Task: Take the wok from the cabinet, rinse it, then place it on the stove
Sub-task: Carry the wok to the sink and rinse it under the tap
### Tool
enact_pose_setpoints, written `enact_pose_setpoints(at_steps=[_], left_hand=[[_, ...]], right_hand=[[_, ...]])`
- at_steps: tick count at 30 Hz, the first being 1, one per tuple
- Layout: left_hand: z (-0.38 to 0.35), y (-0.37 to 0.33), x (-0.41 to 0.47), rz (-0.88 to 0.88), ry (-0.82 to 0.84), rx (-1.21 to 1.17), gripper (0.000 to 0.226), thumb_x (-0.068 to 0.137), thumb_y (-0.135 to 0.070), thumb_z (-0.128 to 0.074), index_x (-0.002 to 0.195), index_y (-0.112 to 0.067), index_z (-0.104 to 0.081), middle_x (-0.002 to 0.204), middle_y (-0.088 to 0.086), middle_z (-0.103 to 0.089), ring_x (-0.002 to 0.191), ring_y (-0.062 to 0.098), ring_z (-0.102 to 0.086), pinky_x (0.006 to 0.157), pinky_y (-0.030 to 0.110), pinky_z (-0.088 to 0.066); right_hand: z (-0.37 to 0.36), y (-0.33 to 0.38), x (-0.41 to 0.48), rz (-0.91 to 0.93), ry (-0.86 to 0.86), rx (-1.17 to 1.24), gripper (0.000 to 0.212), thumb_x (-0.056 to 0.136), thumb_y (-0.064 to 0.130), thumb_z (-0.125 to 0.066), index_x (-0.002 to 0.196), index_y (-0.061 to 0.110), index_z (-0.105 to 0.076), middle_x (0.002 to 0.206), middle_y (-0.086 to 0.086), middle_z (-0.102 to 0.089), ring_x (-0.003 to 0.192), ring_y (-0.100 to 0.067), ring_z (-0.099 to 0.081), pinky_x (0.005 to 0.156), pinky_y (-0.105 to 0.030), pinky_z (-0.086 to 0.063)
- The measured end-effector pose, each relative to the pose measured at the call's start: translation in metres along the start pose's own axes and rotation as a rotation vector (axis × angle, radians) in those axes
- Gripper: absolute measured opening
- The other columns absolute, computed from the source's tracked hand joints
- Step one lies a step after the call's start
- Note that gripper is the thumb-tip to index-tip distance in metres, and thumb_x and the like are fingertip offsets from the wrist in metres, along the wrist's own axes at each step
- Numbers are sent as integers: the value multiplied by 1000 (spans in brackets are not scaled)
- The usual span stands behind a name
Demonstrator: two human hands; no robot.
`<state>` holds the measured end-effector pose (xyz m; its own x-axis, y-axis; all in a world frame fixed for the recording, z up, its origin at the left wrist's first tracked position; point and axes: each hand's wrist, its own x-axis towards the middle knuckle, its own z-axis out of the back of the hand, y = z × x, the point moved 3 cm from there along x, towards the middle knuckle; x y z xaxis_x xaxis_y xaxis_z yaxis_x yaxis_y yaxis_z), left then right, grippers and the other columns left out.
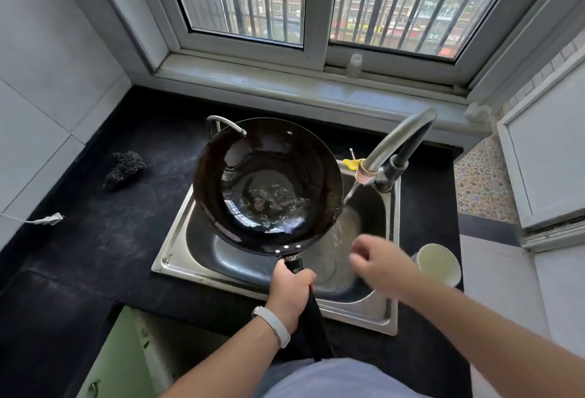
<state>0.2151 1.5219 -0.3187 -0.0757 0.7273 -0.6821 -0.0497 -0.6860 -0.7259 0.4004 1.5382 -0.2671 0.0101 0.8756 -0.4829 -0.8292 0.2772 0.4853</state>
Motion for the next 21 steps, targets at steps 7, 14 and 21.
enact_pose_setpoints(at_steps=[7,14,21], left_hand=[[0,-5,6,-2,-1,14,18,81,8,-57,81,-8,-49,64,8,-53,55,17,-47,55,27,-39],[1,-7,16,17,-18,4,16,78,5,-59,80,-7,-49,62,7,-53,55,18,-49,57,27,-41],[-2,-8,21,14,-39,39,14,76,3,-60,81,-7,-51,59,6,-55,54,16,-50,54,25,-42]], right_hand=[[81,5,85,277,-312,-639,43,83,22,-47,121,8,-59,126,-13,-56,119,-34,-49,92,-45,-48],[87,17,136,212,-21,-980,68,98,41,-28,156,15,-5,165,-3,0,151,-26,0,122,-44,-9],[89,-8,145,171,-23,-955,71,98,46,-36,156,22,-2,164,-8,-4,149,-33,-8,120,-50,-17]])
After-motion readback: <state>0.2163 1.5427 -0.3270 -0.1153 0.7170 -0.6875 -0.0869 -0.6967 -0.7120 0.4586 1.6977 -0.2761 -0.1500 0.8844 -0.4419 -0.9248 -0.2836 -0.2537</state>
